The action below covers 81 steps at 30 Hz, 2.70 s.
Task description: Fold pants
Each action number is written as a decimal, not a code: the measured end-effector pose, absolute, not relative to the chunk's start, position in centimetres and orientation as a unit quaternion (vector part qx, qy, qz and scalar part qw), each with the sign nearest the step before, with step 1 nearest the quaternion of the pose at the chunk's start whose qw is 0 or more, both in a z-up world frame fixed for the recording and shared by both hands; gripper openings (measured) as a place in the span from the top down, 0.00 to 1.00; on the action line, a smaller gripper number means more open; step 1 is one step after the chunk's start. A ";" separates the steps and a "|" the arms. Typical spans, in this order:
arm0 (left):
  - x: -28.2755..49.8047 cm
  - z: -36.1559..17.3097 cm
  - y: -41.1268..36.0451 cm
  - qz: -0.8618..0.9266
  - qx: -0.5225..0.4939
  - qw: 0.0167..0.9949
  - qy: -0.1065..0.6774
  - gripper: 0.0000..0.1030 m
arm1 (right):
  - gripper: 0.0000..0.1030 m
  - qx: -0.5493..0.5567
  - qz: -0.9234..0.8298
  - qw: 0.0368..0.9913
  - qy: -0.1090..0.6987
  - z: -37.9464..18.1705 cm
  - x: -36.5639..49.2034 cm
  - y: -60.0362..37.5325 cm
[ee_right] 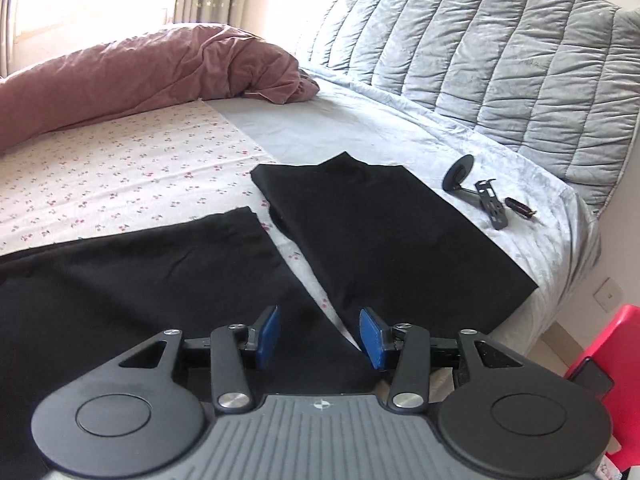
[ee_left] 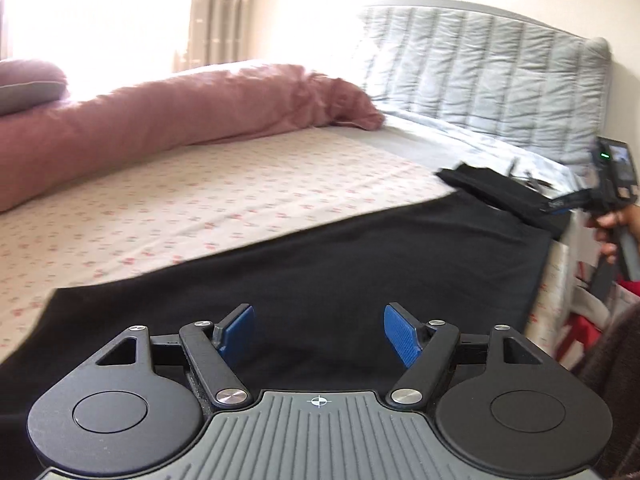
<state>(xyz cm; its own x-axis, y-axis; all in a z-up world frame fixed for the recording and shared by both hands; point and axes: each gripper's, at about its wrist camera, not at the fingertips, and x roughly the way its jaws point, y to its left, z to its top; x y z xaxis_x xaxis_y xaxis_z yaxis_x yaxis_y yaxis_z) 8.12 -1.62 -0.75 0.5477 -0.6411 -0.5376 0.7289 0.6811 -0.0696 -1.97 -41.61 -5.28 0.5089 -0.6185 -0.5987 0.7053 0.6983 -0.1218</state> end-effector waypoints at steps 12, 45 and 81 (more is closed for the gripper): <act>22.9 -3.6 6.8 -0.246 0.064 0.908 0.334 0.30 | 0.48 0.137 -0.273 0.899 0.315 -8.0 7.3 -48.2; 27.7 -6.4 6.8 -0.180 -0.018 0.928 0.327 0.95 | 0.86 0.060 -0.298 0.909 0.284 -8.5 15.0 -49.3; 8.4 -6.4 5.7 -0.300 0.122 0.877 0.353 0.38 | 0.91 0.187 -0.371 0.874 0.254 -7.9 -1.2 -45.5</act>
